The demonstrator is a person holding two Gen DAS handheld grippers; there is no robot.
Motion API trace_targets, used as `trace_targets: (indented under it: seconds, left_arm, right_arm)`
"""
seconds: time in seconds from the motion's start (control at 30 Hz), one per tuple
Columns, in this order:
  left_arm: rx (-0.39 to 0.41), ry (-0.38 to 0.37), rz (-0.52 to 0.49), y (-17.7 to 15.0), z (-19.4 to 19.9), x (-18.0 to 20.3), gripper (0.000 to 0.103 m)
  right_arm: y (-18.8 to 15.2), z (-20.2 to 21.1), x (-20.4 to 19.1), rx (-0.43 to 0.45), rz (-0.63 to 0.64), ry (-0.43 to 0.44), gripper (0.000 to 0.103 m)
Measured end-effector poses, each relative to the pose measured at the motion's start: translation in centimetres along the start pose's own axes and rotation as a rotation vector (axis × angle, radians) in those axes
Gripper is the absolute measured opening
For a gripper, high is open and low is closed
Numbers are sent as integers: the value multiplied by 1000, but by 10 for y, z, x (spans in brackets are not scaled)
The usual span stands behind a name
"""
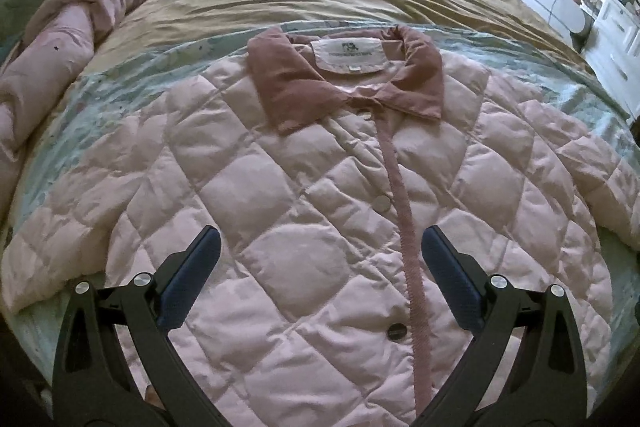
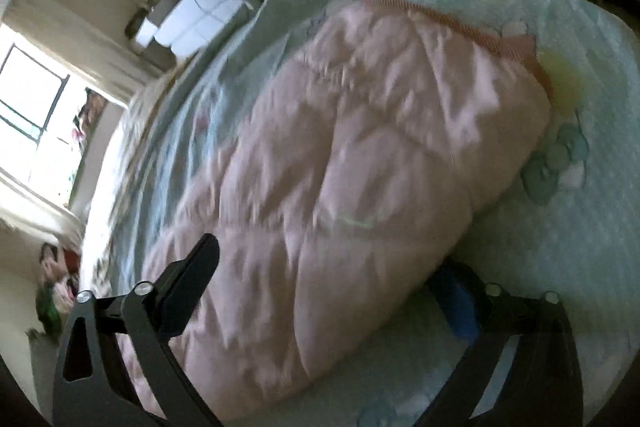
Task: Fold large clothes
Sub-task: 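Move the right tool to the coat sleeve cuff and close on it, then lift the sleeve with the right tool, lay it across the coat, open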
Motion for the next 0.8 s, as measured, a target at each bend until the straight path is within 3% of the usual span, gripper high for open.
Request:
trace_targets:
  seconds: [0.1,0.17,0.27,0.53,0.8]
  left_arm:
    - [18,-16,-2,6,8,-4,94]
    - [38,-19,-9,11,16,-6,94]
    - [61,-13,-11,18,28,-11,94]
    - [106,-10,27,39,63,-30,94]
    - [145,80,54,44,96,-51,94]
  right_arm:
    - [8,-5,3,7,-50,6,63]
    - [14,-6,1,5,-44,29,37]
    - [17,6,-11,7,-3,95,23]
    - [10,70,-85,75,236,290,17]
    - [-19,123,-158,122,459,401,17]
Point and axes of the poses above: each gripper's, at about its wrist camera, not at the fingertips, and z roughly against the way its jaws point, x to its right, y to its top, the point moved 4 cm from there along -z, roughly the way its jaws point, and after that the axes turned 10 degrees about -z, right-handed, at the moved point
